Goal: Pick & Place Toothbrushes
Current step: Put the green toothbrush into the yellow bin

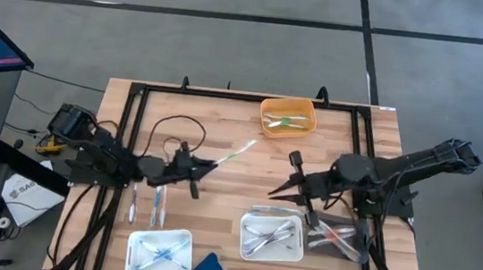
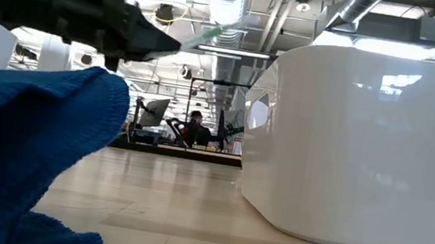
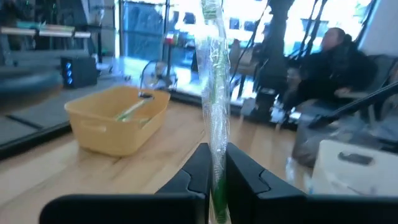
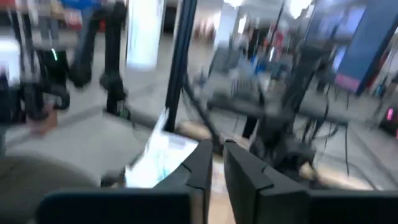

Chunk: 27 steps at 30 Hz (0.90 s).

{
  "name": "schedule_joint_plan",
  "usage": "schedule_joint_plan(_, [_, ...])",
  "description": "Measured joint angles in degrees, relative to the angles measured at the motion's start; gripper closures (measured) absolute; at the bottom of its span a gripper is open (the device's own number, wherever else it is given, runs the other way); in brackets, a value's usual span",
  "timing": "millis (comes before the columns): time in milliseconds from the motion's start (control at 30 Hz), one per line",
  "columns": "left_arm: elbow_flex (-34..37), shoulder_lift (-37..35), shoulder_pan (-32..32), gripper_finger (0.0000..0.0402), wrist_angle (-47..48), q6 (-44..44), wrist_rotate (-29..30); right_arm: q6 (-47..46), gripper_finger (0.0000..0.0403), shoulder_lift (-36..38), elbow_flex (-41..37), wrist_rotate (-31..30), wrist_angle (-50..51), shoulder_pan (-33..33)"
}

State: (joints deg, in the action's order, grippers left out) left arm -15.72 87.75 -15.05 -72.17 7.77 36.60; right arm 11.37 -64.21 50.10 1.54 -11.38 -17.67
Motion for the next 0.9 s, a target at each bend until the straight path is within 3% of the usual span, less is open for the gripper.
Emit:
schedule_joint_plan(133, [1.7,0.0,-1.4,0.0386,-5.6,-3.4,-0.1,-0.1,0.0398,4.1,-7.7,0.0,-14.6,1.6])
schedule_joint_plan(267, [0.9,0.1,-2.9,0.0386,-9.3,-7.1,-0.8,-4.9,0.0392,6.4,-16.3,-0.1,-32.9,4.4])
schedule_joint_plan(400, [-0.8,0.1,-4.6,0.0386,-15.0,-10.4,-5.5,-9.6,0.0397,5.8,-21.4,0.2,-45.6,6.8])
schedule_joint_plan(700, [-7.1,0.1,-8.1,0.0386,-17.3,-15.1,-14.6,-11.0,0.0395,0.3,-20.9,3.3,-49.2,8.8])
schedule_joint_plan(900, [-9.6,0.1,-10.5,0.0386,-17.1,-18.0,-15.6,-9.9,0.0390,-6.0,-17.1,3.5,-49.1,8.7])
